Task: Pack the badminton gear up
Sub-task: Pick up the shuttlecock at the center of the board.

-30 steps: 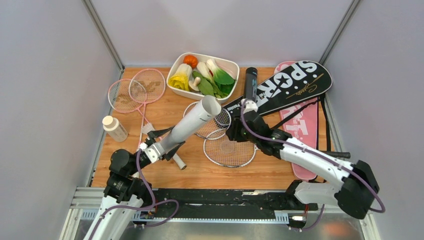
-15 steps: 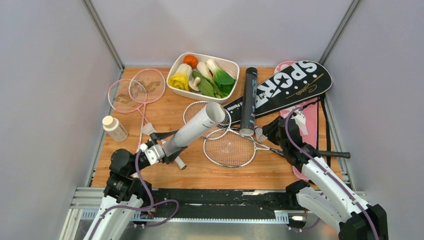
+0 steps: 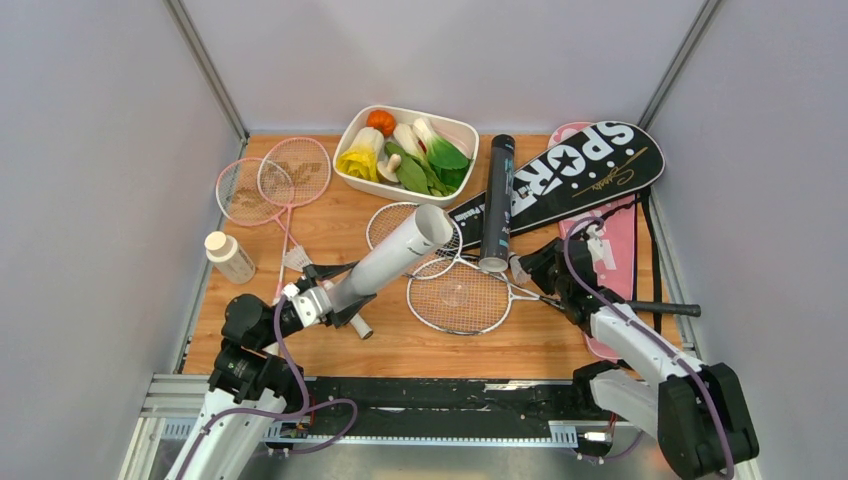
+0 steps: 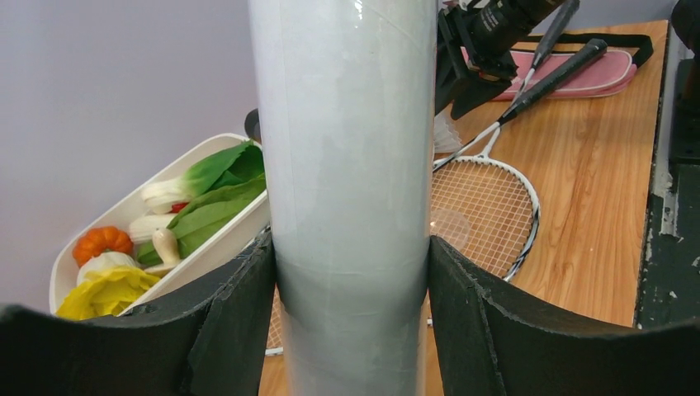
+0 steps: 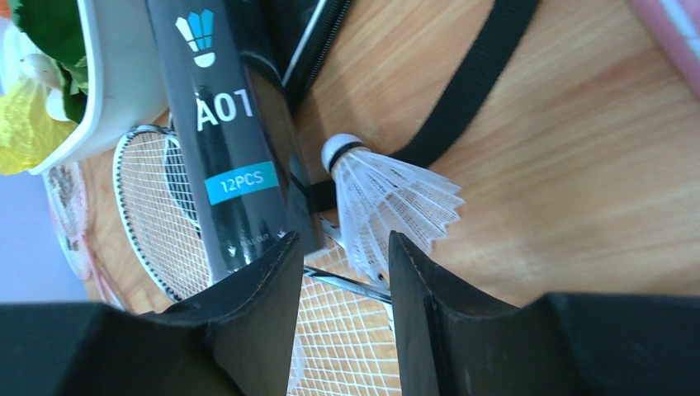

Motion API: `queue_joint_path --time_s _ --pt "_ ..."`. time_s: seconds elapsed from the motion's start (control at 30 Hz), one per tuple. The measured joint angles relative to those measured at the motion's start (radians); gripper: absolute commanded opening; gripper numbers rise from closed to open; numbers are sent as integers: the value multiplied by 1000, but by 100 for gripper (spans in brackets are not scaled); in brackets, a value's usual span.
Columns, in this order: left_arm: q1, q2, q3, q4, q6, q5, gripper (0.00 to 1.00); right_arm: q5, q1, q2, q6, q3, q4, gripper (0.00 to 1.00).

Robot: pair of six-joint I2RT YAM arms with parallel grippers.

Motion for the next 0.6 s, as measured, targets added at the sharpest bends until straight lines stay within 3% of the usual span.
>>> queue_joint_path --time_s 0.23,0.3,0.43,0.6 --pt "0 3 0 -10 3 0 0 -35 -13 112 43 0 138 40" --pt "0 4 0 -11 5 0 0 -39 -20 126 51 0 150 31" --pt "0 6 0 -25 8 0 0 -37 -34 120 63 0 163 0" --pt "0 7 0 -50 8 -4 0 -32 -67 58 46 0 167 0"
